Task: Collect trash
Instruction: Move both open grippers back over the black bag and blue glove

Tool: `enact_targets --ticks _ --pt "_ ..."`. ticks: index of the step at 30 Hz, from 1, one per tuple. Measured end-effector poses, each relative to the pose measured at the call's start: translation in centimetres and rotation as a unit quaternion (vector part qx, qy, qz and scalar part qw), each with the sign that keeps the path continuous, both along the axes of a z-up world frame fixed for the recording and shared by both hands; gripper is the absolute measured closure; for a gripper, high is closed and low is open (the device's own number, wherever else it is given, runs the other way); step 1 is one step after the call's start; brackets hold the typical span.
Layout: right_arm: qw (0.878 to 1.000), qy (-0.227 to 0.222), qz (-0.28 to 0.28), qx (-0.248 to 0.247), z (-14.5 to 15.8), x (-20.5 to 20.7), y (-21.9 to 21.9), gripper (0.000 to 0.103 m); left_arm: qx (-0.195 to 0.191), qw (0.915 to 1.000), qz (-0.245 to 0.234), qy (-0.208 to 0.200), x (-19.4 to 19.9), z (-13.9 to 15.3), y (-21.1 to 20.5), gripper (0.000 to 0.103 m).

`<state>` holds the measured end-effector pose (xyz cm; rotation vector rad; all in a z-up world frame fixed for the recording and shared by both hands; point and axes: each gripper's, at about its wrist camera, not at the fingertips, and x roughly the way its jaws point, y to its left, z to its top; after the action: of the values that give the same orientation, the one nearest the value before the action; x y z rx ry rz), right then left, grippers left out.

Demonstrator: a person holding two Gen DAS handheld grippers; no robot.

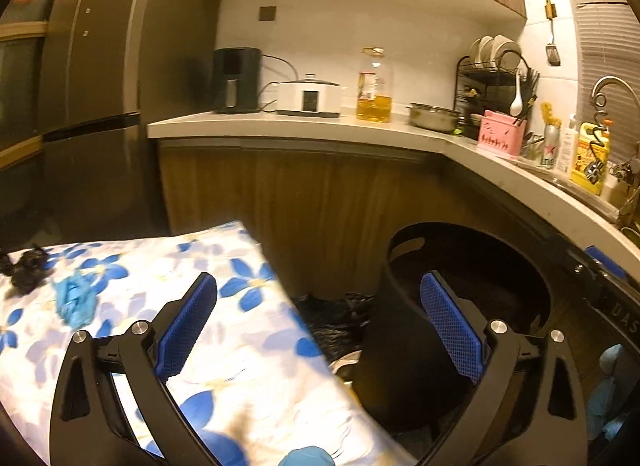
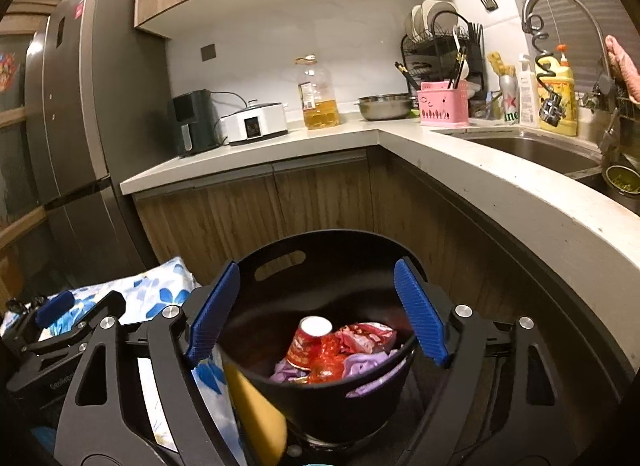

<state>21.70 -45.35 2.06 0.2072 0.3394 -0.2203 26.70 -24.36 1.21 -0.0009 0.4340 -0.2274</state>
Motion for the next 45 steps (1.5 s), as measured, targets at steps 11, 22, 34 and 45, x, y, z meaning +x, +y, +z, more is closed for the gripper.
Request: enact_targets --ticks 11,22,34,45 --pt "1.000 -0.001 0.007 0.000 0.7 -2.1 3.3 0.022 -0.009 0.9993 0.036 0.001 -2.7 0.4 4.4 0.006" --pt "0.999 0.000 0.039 -0.006 0.8 -2.9 8.3 0.022 -0.012 0.9975 0.070 -0.006 -4.8 0.6 9.0 0.006" --pt "0.994 0.018 0.106 -0.003 -1.1 -1.0 16.2 0.022 -0.001 0.9889 0.149 0.003 -5.8 -1.0 17.9 0.006" --pt "0.980 0.042 0.194 0.002 -3.3 3.1 26.7 0.022 0.021 0.9739 0.226 -0.010 -5.5 -1.2 26.3 0.006"
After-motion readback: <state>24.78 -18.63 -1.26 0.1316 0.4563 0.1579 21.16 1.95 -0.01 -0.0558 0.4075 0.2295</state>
